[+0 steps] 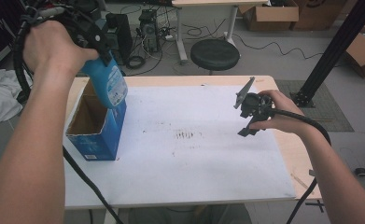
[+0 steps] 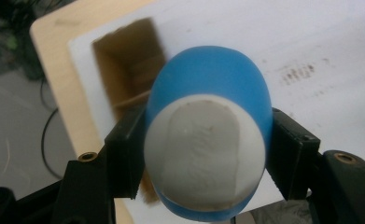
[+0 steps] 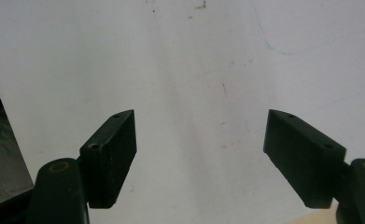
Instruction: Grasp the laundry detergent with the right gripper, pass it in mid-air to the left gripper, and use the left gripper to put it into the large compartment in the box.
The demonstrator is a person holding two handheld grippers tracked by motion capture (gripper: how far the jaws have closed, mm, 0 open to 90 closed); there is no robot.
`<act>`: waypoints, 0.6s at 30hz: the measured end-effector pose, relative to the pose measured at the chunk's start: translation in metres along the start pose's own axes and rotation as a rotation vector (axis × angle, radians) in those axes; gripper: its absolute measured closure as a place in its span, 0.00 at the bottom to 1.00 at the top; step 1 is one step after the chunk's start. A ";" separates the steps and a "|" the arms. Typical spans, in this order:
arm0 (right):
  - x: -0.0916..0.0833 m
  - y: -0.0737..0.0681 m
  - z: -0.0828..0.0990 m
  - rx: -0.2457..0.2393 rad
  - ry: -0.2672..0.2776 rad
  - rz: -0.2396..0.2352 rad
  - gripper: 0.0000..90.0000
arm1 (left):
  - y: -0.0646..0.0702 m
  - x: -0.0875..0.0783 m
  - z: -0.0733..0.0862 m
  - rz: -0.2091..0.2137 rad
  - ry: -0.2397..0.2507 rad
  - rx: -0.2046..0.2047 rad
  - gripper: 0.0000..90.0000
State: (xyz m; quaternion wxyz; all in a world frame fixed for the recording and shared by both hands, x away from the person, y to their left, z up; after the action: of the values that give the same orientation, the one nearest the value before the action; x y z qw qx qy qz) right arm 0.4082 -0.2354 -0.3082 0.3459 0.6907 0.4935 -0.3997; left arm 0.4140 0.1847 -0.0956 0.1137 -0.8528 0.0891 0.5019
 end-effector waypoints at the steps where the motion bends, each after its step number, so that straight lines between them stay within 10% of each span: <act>1: 0.000 0.000 0.000 0.000 0.000 0.000 0.29 | 0.000 0.000 0.000 0.000 0.000 0.000 0.43; 6: -0.005 0.004 0.011 0.015 -0.006 0.013 0.29 | -0.024 0.002 0.009 -0.071 -0.028 -0.112 0.43; 18: -0.010 0.008 0.026 0.033 -0.013 0.023 0.29 | -0.045 0.017 0.025 -0.122 -0.060 -0.195 0.43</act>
State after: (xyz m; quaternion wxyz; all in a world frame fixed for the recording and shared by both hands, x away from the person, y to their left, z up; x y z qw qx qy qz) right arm 0.4084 -0.2641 -0.3098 0.3420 0.6992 0.4767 -0.4084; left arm 0.4132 0.2344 -0.1172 0.0631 -0.8482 -0.0158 0.5257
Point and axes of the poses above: each handheld gripper's, and its own axes: x roughly forward along the jaws, z roughly out of its underside, y roughly to its right, the point moved 2 cm from there along x, roughly forward along the jaws, and after that the axes turned 11 degrees about y, right-handed, at the moved point
